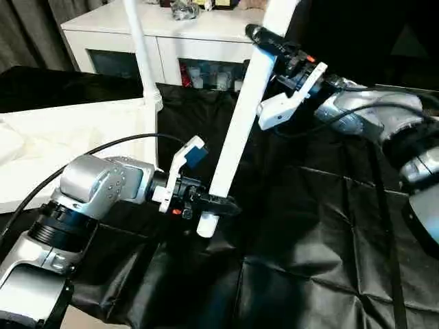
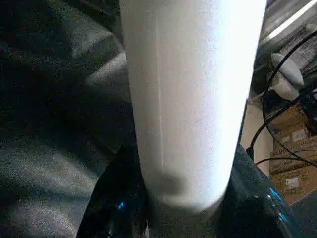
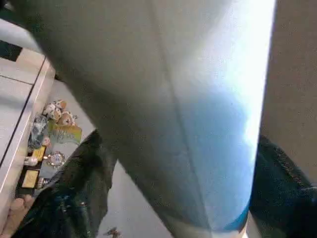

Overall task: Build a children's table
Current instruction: Pick table leg

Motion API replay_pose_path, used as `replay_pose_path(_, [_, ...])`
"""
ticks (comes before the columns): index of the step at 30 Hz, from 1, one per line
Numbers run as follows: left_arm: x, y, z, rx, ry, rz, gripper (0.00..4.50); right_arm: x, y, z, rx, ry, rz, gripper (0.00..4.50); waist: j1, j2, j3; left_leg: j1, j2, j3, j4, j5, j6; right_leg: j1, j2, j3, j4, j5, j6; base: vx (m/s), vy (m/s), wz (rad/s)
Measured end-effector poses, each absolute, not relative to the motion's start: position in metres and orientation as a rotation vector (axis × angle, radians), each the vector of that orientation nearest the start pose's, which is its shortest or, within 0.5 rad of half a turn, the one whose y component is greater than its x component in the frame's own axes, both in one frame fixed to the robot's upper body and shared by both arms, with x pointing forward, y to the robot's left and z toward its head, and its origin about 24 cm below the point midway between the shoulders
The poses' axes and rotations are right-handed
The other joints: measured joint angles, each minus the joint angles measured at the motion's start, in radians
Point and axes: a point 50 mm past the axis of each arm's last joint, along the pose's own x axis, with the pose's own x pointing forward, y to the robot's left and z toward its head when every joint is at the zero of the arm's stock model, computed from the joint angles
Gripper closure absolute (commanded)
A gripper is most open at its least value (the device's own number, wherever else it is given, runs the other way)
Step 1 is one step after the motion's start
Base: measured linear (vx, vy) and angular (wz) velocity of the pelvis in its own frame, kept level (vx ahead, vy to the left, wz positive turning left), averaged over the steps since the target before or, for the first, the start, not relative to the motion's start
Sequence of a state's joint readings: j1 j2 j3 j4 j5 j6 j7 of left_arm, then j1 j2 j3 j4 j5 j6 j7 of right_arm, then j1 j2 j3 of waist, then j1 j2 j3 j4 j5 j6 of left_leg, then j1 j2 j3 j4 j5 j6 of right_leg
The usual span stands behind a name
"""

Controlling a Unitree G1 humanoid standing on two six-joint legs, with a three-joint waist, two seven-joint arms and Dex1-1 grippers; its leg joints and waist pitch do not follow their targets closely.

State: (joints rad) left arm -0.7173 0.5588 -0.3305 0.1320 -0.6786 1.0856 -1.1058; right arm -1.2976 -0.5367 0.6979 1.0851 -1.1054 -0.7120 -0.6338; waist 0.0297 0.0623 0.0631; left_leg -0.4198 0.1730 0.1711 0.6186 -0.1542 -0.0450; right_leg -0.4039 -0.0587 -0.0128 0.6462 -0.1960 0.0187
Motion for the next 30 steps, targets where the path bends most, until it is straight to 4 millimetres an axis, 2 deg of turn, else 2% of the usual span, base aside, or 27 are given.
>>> replay_pose_path(5, [0.296, 0.122, 0.127, -0.171, 0.78, -1.379, 3.07, 0.392, -0.118, 0.222, -1.71, -1.096, 0.373, 1.46, 0.001, 0.0, 0.0, 0.0, 0.0, 0.0, 0.0, 0.0, 0.0, 0.0, 0.0, 0.0, 0.0, 0.0, 0.0, 0.0, 0.0, 0.0])
replay_pose_path(6, [0.296, 0.123, 0.127, -0.166, 0.782, -1.374, 3.07, 0.392, -0.119, 0.22, -1.711, -1.085, 0.38, 1.63, 0.001, 0.0, 0.0, 0.0, 0.0, 0.0, 0.0, 0.0, 0.0, 0.0, 0.0, 0.0, 0.0, 0.0, 0.0, 0.0, 0.0, 0.0])
replay_pose_path(9, [0.298, 0.126, 0.125, -0.143, 0.78, -1.353, 3.07, 0.393, -0.12, 0.218, -1.714, -1.071, 0.386, 1.73, 0.001, 0.0, 0.0, -0.001, 0.0, 0.0, 0.0, 0.0, 0.0, 0.0, 0.0, 0.0, 0.0, 0.0, 0.0, 0.0, 0.0, 0.0])
replay_pose_path(10, [0.299, 0.127, 0.125, -0.129, 0.776, -1.347, 3.07, 0.393, -0.12, 0.217, -1.714, -1.068, 0.389, 2.04, 0.0, 0.0, 0.0, -0.001, 0.0, 0.0, 0.0, 0.0, 0.0, 0.0, 0.0, 0.0, 0.0, 0.0, 0.0, 0.0, 0.0, 0.0])
replay_pose_path(21, [0.313, 0.145, 0.123, 0.027, 0.677, -1.273, 3.07, 0.396, -0.123, 0.211, -1.734, -0.991, 0.402, 2.28, 0.0, 0.003, 0.002, -0.001, 0.0, 0.0, 0.001, 0.0, 0.0, 0.0, 0.0, 0.0, 0.0, 0.0, 0.0, 0.0, 0.0, 0.0])
replay_pose_path(26, [0.323, 0.168, 0.139, 0.13, 0.559, -1.161, 3.07, 0.4, -0.134, 0.195, -1.685, -0.816, 0.411, 2.29, 0.0, 0.003, 0.002, -0.001, 0.0, 0.0, 0.001, 0.0, 0.001, 0.0, 0.0, 0.0, 0.0, 0.0, 0.0, 0.0, 0.0, 0.0])
replay_pose_path(29, [0.324, 0.175, 0.144, 0.155, 0.538, -1.14, 3.07, 0.4, -0.135, 0.188, -1.669, -0.764, 0.426, 2.37, 0.001, 0.004, 0.003, -0.001, 0.0, 0.0, 0.001, 0.0, 0.001, 0.0, 0.0, 0.0, 0.0, 0.0, 0.0, 0.0, 0.0, 0.0])
replay_pose_path(30, [0.324, 0.177, 0.146, 0.155, 0.539, -1.138, 2.51, 0.401, -0.134, 0.187, -1.664, -0.748, 0.43, 2.4, 0.002, 0.003, 0.003, -0.001, 0.0, 0.0, 0.001, 0.0, 0.001, -0.001, 0.0, 0.0, 0.0, 0.0, 0.0, 0.0, 0.0, 0.0])
